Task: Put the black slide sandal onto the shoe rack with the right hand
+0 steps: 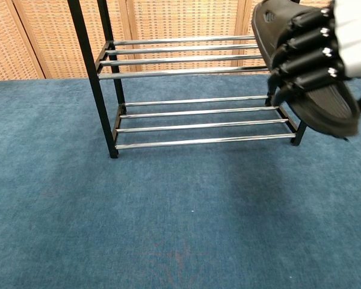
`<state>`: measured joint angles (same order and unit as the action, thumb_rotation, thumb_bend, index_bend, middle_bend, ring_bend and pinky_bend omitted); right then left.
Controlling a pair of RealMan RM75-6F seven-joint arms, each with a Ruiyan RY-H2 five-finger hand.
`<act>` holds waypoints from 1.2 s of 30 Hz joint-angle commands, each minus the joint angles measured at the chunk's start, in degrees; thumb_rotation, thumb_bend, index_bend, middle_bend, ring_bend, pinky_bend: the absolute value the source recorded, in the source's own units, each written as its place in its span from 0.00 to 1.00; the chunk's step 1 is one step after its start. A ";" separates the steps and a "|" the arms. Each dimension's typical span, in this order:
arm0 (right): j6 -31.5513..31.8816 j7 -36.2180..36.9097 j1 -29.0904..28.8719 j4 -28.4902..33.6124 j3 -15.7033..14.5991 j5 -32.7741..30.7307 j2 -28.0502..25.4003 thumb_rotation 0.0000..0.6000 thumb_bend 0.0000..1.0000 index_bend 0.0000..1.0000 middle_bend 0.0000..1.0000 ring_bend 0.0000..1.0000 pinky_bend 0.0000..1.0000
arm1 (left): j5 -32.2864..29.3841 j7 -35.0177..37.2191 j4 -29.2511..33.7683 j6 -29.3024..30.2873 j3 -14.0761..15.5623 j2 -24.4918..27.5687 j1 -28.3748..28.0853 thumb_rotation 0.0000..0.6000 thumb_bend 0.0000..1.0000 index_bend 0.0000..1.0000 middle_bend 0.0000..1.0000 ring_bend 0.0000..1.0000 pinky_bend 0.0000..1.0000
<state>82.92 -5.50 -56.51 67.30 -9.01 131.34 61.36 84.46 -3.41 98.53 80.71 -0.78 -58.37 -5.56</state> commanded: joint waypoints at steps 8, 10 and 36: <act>-9.04 6.37 -6.55 -7.33 2.35 -2.90 2.12 1.00 0.92 0.61 0.51 0.44 0.41 | -2.69 -1.10 -0.01 -2.90 -0.75 -0.28 -1.44 1.00 0.05 0.00 0.00 0.00 0.00; -10.16 6.80 -7.42 -9.03 2.72 -3.50 3.25 1.00 0.92 0.61 0.50 0.44 0.41 | -3.35 -1.39 -0.12 -3.42 -0.91 -0.40 -1.70 1.00 0.05 0.00 0.00 0.00 0.00; -25.28 -6.67 -8.86 0.22 4.77 -13.14 1.15 1.00 0.30 0.02 0.00 0.00 0.00 | -3.50 -0.57 0.03 -3.59 -0.66 0.03 -2.04 1.00 0.05 0.00 0.00 0.00 0.00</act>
<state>60.29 -8.77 -65.90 63.95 -5.11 120.22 64.35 80.91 -4.00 98.53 77.08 -1.48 -58.36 -7.63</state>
